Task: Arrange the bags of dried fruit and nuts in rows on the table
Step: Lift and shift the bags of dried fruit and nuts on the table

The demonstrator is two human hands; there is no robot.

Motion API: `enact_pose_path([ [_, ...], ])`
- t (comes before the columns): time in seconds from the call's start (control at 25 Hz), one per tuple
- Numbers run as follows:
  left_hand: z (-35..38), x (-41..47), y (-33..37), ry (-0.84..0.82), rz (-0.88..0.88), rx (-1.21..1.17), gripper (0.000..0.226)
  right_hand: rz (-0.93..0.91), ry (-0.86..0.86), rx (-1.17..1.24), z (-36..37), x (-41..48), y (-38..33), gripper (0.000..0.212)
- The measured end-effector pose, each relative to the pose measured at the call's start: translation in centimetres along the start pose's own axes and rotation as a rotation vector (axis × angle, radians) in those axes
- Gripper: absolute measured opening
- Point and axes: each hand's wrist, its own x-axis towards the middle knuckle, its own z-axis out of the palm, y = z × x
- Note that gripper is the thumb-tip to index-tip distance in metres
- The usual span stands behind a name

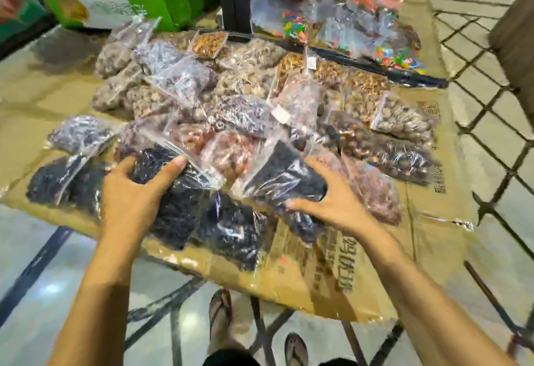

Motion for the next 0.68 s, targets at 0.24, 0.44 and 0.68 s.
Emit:
enact_pose_path([
  [0.24,-1.5,-7.7,-2.6,0.113,-0.099,0.052,0.038,0.095,-0.378,-0.379,3.8,-2.6,4.6,0.110],
  [0.44,-3.9,-9.4,-5.6,0.187,-0.227,0.000,0.063,0.107,-0.372,-0.293,4.1,-2.4,4.6,0.104],
  [0.68,-9.6,-7.9,-9.0,0.143,-0.272,-0.045,0.059,0.267,-0.472,-0.549,4.4,-2.0,1.5,0.114],
])
